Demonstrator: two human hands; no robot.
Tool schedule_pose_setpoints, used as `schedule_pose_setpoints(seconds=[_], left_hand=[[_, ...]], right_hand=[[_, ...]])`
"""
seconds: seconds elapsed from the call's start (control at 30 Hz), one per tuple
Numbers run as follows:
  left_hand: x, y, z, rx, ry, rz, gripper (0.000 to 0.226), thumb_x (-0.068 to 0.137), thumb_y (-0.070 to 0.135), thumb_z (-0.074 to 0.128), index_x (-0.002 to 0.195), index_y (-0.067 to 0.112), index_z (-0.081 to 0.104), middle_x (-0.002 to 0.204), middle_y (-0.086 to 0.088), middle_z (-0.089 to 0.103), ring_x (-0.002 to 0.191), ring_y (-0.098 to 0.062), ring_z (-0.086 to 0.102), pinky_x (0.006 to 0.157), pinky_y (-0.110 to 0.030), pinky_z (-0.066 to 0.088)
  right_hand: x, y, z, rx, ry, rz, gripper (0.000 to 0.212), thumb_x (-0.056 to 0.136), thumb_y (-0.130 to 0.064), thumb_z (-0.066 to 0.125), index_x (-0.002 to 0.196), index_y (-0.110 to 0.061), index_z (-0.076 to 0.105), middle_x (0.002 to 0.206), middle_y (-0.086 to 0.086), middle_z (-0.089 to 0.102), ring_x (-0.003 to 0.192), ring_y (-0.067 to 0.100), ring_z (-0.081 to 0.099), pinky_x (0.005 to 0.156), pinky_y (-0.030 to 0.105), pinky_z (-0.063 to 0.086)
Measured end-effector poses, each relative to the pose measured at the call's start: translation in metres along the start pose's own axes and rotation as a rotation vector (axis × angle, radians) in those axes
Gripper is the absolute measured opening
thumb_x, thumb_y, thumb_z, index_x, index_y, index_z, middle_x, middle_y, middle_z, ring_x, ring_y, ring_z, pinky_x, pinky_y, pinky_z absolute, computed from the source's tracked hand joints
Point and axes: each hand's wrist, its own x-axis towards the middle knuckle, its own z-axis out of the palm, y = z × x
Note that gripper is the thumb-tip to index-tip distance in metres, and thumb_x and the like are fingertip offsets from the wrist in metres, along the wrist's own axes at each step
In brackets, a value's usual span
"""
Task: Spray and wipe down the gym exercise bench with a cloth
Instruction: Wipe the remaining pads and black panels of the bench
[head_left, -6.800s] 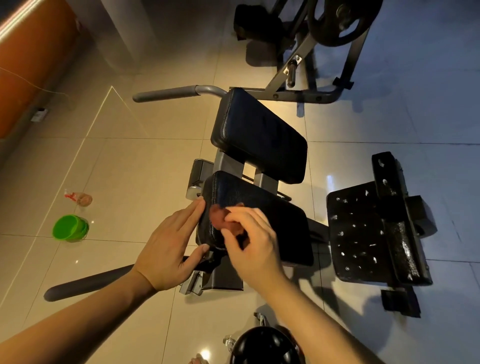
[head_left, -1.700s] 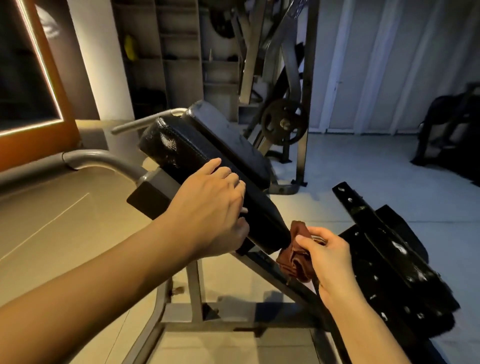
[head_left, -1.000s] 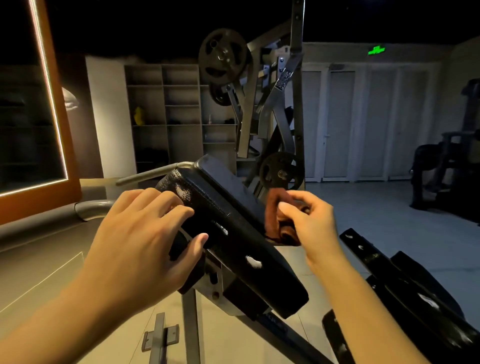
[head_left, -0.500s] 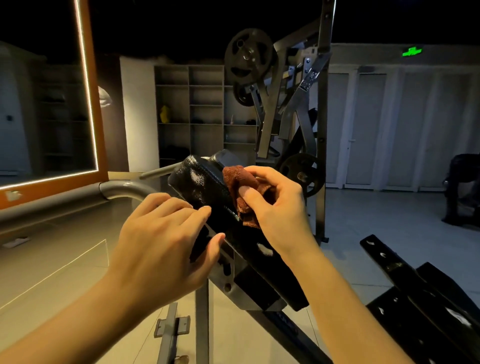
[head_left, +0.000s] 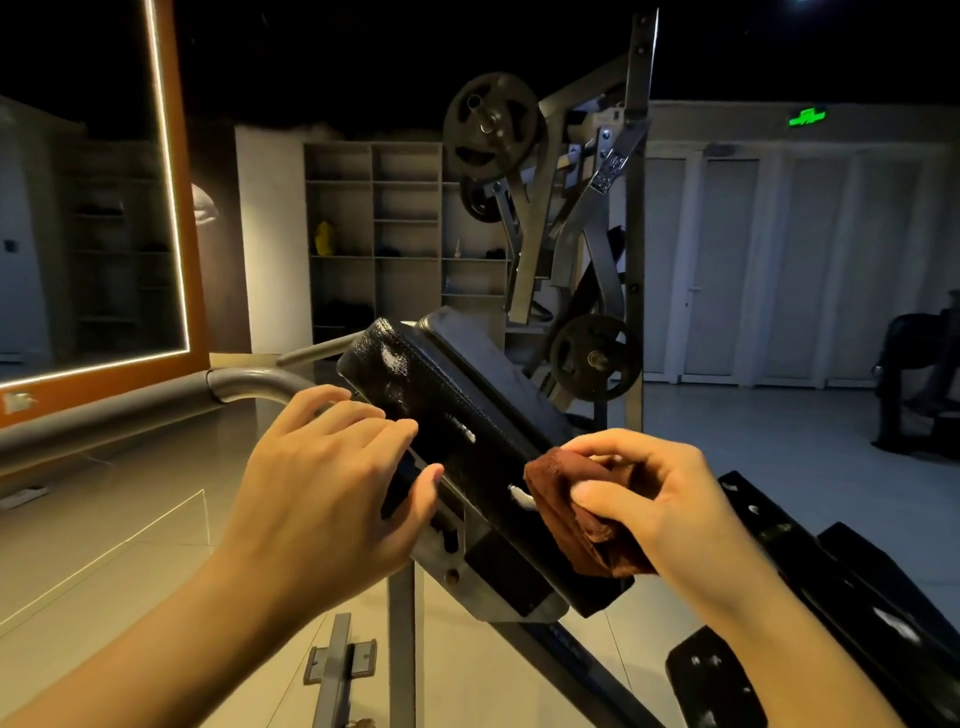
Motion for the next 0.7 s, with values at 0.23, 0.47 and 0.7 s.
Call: schedule_pose_setpoints(seconds=[0.23, 0.47, 0.7], left_hand=[[-0.009, 0.051, -0.001, -0.254, 0.036, -0.035, 0.048, 0.092, 0.053, 0.051, 0.12, 0.02, 0.072, 0.113, 0.003, 0.073, 0.106, -0.017, 0.065, 0.089, -0.036, 0.05], [0.006, 0.096, 0.007, -0.546, -0.149, -0.21, 0.045, 0.091, 0.06, 0.054, 0.129, 0.038, 0.06, 0.106, 0.031, 0.046, 0.107, 0.002, 0.045, 0.09, -0.015, 0.039], [0.01, 0.113, 0.019, -0.958, -0.186, -0.56, 0.008, 0.09, 0.034, 0.073, 0.095, 0.029, 0.071, 0.092, 0.012, 0.075, 0.093, -0.004, 0.07, 0.078, -0.02, 0.052]], right_hand=[[-0.001, 0.022, 0.002, 0.101, 0.051, 0.09, 0.031, 0.087, -0.011, 0.077, 0.11, -0.03, 0.07, 0.101, -0.009, 0.075, 0.099, 0.01, 0.072, 0.074, 0.026, 0.061], [-0.009, 0.028, -0.008, 0.285, -0.097, 0.106, 0.034, 0.076, -0.026, 0.082, 0.104, -0.018, 0.064, 0.101, 0.008, 0.074, 0.102, 0.03, 0.072, 0.085, 0.045, 0.061], [-0.036, 0.038, -0.016, 0.14, 0.068, 0.015, 0.018, 0.091, -0.03, 0.074, 0.107, -0.026, 0.067, 0.097, -0.012, 0.073, 0.1, 0.006, 0.069, 0.075, 0.018, 0.057]])
